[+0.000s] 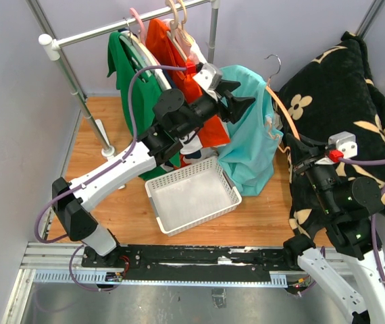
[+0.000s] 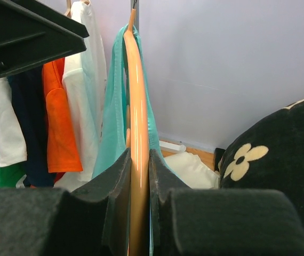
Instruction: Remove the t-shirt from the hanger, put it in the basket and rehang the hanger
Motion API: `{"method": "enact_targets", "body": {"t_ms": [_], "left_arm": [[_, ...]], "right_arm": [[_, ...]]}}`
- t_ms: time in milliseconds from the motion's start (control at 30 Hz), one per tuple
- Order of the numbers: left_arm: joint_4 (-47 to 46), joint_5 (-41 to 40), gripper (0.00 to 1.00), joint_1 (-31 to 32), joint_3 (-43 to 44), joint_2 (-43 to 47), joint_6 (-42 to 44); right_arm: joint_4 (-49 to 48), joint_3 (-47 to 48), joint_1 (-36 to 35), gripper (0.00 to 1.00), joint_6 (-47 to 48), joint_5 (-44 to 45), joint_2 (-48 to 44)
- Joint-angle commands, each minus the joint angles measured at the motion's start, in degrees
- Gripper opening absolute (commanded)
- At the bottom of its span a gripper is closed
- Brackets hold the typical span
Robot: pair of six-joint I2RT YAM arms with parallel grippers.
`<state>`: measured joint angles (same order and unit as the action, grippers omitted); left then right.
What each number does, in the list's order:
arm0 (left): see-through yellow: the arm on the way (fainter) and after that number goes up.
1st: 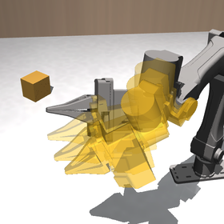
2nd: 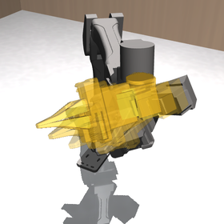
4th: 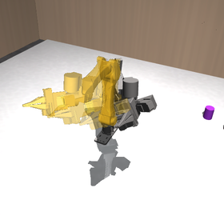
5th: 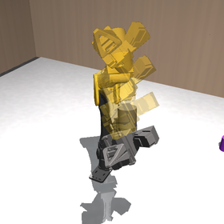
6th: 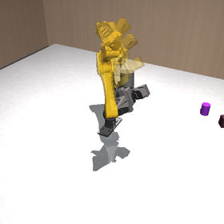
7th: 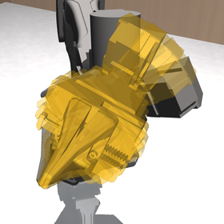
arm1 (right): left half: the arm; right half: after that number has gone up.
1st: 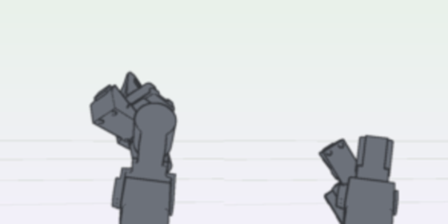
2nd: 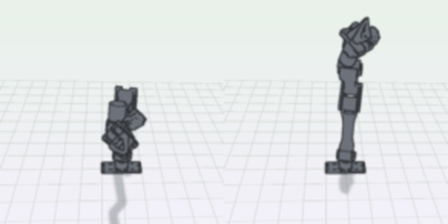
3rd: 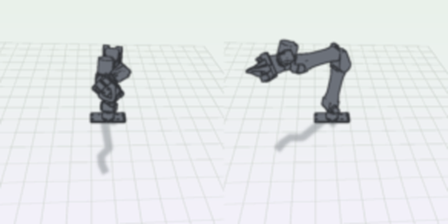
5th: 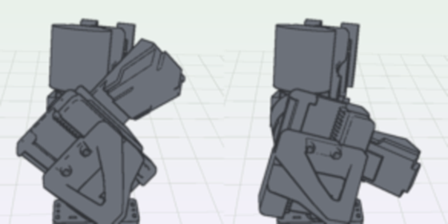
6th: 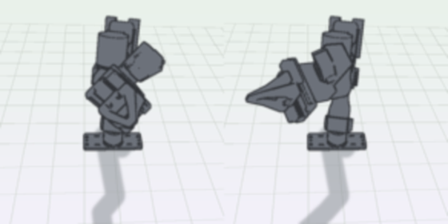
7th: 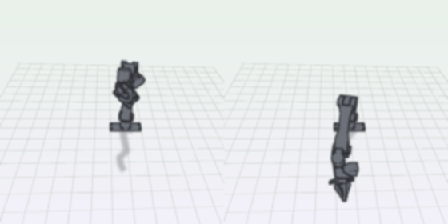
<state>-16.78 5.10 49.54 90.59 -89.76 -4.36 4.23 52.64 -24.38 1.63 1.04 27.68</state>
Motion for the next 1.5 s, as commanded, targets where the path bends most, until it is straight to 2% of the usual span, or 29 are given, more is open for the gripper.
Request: {"method": "enact_targets", "body": {"t_ms": [0,267,367,433,600,667,700,900,1100,1233,1467], "left_arm": [[-3.56,3.51,0.67,0.27,1.73,-2.12,-2.05],[-2.65,5.02,0.67,1.07,6.38,-6.83,-2.79],[-2.04,3.83,0.61,1.35,7.39,-7.78,-2.63],[-2.34,3.33,0.53,1.39,7.39,-7.79,-2.59],[-2.09,1.34,0.14,1.35,7.88,-7.71,-1.93],[-1.94,0.69,0.02,1.37,7.95,-7.43,-1.73],[-1.87,0.19,0.01,1.35,7.92,-7.28,-1.73],[-1.16,-6.08,0.00,1.33,8.30,-6.28,-1.44],[5.09,-16.43,0.01,0.91,15.69,-9.47,2.04],[8.75,-17.23,0.00,-1.48,20.10,-12.47,1.63],[8.53,-17.21,0.00,-6.20,20.67,-14.57,-1.14]], "right_arm": [[-4.35,0.76,-0.54,0.01,0.40,-1.67,-1.17],[-4.23,0.80,-0.49,0.01,-0.22,-2.79,-1.63],[-3.91,1.10,-0.49,0.01,-0.26,-2.95,-1.80],[-3.66,1.11,-0.49,0.01,-0.31,-2.97,-2.14],[-3.05,1.24,-0.49,0.01,-0.39,-2.88,-2.93],[-2.69,1.31,-0.49,0.01,-0.40,-2.78,-3.19],[-2.53,1.32,-0.51,0.01,-0.40,-2.67,-3.40],[-0.73,1.54,-0.52,0.01,-0.06,-1.87,-4.56],[1.48,2.13,-0.49,0.01,0.80,-0.92,-6.54],[2.42,2.38,-0.49,0.01,1.46,-0.52,-8.24],[3.92,3.22,-0.50,0.01,3.12,0.18,-10.74]]}}
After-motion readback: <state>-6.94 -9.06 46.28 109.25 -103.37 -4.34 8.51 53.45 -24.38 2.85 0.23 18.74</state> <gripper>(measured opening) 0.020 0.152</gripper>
